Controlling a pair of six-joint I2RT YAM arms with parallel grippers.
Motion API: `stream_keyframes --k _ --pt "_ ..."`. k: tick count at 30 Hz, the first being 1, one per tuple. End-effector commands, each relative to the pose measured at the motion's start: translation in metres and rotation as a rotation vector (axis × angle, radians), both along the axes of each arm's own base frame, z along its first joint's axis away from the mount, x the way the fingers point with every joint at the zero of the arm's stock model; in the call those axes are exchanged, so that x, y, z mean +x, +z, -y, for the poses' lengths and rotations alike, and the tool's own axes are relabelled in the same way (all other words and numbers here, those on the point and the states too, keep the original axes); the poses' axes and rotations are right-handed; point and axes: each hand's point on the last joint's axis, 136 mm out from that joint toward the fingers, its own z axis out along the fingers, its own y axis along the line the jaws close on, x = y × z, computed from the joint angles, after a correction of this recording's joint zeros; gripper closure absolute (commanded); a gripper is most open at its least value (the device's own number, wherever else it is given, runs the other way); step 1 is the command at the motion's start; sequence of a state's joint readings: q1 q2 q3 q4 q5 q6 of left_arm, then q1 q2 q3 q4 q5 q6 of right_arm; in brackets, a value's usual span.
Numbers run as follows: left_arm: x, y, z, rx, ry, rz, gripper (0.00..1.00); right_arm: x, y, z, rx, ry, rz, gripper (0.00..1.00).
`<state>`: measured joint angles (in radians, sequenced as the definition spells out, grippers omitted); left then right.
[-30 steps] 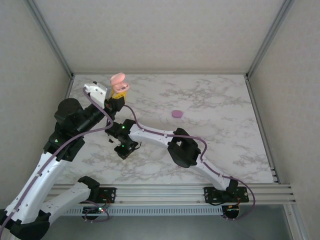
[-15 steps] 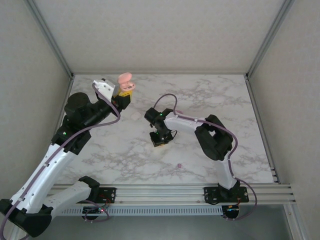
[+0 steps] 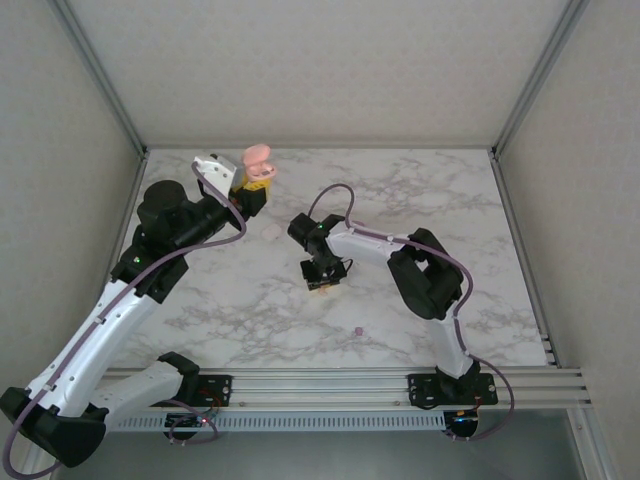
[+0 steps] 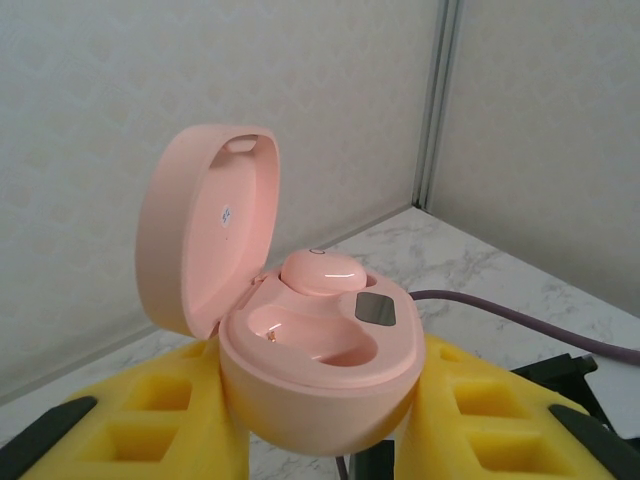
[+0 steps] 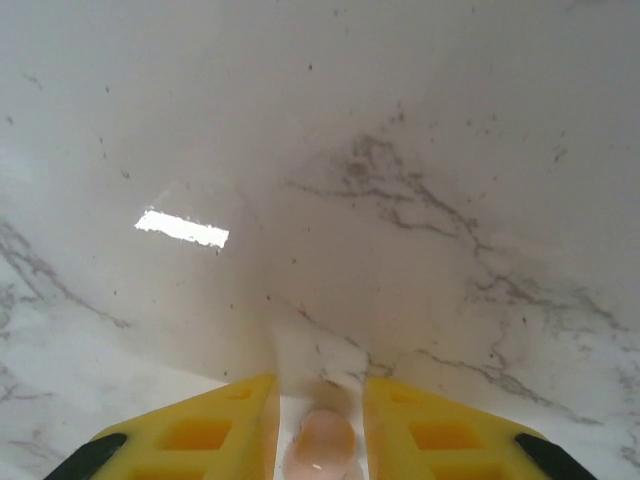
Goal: Insert the wireless bluetooth earbuds into the charging case
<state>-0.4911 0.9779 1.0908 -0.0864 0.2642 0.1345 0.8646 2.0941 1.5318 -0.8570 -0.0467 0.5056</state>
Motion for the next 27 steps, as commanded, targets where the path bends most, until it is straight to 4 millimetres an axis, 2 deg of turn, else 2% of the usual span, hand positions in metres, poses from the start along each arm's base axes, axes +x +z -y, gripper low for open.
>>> stream_keyframes --k 1,15,23,27 --pt "-0.004 0.008 0.003 -0.029 -0.022 0.023 0.89 -0.006 -0.004 0.008 -0.073 0.026 -0.02 0.71" --pt "-0.004 0.005 0.003 -0.023 -0.025 0.022 0.89 -0.015 -0.005 0.006 -0.112 -0.024 -0.017 0.72" --pt "-0.004 0.005 0.003 -0.022 -0.025 0.021 0.89 -0.011 -0.006 0.005 -0.106 -0.016 0.007 0.78" --pt "-0.002 0.002 0.003 -0.016 -0.021 0.016 0.89 -0.008 0.006 0.003 -0.074 -0.008 0.03 0.83"
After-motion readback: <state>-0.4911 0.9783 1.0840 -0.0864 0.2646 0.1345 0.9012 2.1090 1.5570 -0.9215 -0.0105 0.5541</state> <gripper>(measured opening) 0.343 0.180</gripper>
